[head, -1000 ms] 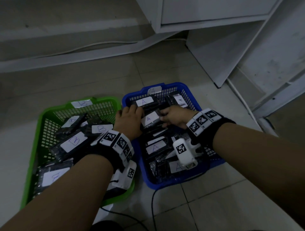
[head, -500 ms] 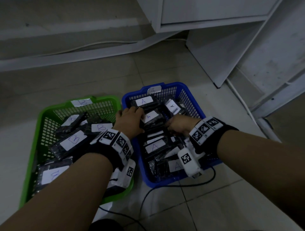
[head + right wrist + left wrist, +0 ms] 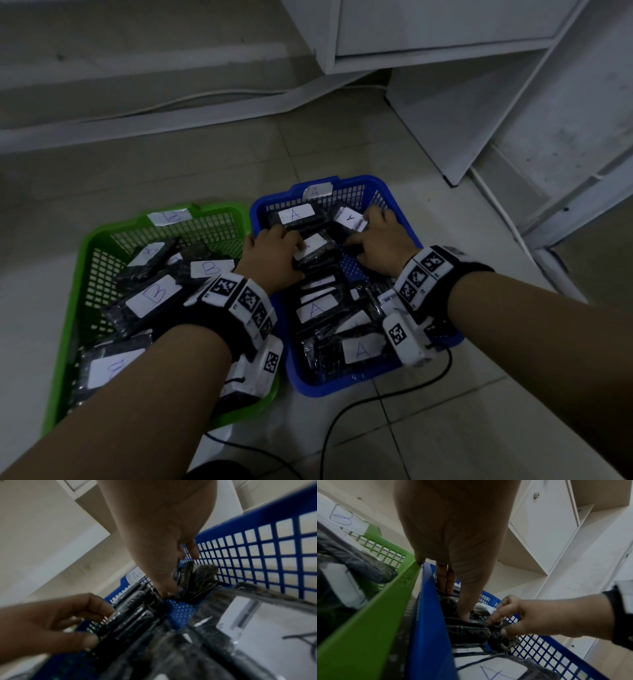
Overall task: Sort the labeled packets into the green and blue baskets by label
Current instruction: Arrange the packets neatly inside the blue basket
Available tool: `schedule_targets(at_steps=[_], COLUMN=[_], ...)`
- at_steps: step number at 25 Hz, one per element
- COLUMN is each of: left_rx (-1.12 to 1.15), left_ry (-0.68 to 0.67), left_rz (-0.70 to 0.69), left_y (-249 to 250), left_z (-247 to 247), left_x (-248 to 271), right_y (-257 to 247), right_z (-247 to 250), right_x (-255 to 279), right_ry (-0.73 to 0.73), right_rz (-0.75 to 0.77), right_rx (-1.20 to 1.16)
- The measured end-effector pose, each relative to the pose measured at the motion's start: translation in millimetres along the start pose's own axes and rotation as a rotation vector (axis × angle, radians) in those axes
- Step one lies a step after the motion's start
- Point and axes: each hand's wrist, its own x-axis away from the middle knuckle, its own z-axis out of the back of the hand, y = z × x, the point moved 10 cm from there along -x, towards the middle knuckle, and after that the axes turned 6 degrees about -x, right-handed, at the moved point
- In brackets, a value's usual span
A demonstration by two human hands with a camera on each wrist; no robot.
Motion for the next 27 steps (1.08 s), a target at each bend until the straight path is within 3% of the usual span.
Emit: schedule_targets(at_steps=[3, 6, 9, 11, 15, 17, 19, 23, 27], left_rx=[0.014, 0.020, 0.029, 0.032, 0.027, 0.025, 0.025, 0.024, 0.029], left_ry=[0.002, 0.000, -0.008, -0.010, -0.012, -0.011, -0.009, -0.005, -0.022], left_rz=[0.003, 0.007, 0.005, 0.008, 0.011, 0.012, 0.012, 0.013, 0.016], left_y=[1.0, 1.6, 1.6, 0.9, -1.0, -0.9, -0.5, -0.2, 0.2], left_z=[2.5, 2.1, 0.6, 0.4, -0.6, -0.7, -0.6, -1.2, -2.0], left_x=[-0.1, 0.3, 0.2, 0.5, 1.1, 0.9, 0.4, 1.3, 1.2], right_y=[5.8, 4.5, -7.1, -6.0, 0.4, 6.1, 0.2, -15.6, -10.4], right_z=[0.6, -4.5, -6.1, -7.0, 8.8, 8.6, 9.0, -1.9, 8.7], right_x=[-11.7, -21.0, -16.0, -12.1, -18.8, -19.6, -17.3, -12.2, -12.9], right_ry=[0.068, -0.027, -0.072, -0.076, 0.041, 0.044, 0.063, -0.049, 0.031], right_rz=[-0.002, 0.024, 0.193, 0.227, 0.097, 0.067, 0.142, 0.278, 0.192], right_rx=[-0.019, -0.024, 0.189, 0.335, 0.518, 0.471, 0.394, 0.402, 0.285])
